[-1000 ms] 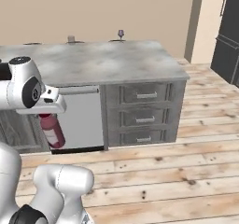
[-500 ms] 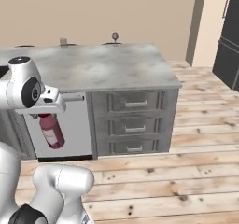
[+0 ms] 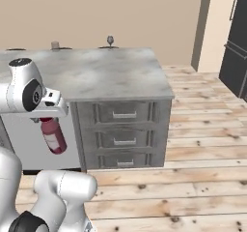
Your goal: There is a wine glass and glass cup on the dining counter. Place the wine bottle next to the wine glass and the juice bottle next to the glass cup.
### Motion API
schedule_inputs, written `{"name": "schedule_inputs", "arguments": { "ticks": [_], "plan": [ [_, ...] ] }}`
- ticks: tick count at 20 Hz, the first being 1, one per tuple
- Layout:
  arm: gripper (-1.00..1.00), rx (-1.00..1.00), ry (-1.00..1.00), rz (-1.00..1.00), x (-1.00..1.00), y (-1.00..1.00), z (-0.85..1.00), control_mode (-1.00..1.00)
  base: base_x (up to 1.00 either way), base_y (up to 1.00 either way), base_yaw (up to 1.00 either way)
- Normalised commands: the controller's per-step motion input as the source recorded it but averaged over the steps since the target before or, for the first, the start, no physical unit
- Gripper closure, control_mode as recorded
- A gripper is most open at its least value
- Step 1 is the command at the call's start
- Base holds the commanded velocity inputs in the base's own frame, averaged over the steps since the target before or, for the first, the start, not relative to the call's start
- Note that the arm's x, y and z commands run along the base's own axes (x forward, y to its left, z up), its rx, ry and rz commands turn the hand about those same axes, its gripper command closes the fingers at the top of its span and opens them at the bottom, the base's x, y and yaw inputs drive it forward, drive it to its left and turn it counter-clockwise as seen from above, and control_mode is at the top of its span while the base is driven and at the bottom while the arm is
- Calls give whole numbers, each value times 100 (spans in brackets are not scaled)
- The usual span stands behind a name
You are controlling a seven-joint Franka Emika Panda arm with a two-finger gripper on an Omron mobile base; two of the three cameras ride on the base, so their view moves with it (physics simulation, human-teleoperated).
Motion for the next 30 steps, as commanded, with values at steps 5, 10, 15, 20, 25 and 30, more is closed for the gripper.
{"name": "schedule_inputs", "arguments": {
  "ticks": [5, 10, 15, 20, 25, 30],
  "plan": [
    [100, 0, 0, 0, 0, 0, 0, 100, 49, -51, 7],
    [100, 0, 0, 0, 0, 0, 0, 100, 42, -52, 10],
    [100, 0, 0, 0, 0, 0, 0, 100, 39, -51, 13],
    [100, 0, 0, 0, 0, 0, 0, 100, 40, -50, 14],
    [100, 0, 0, 0, 0, 0, 0, 100, 40, -49, 14],
    [100, 0, 0, 0, 0, 0, 0, 100, 40, -50, 11]
  ]
}}
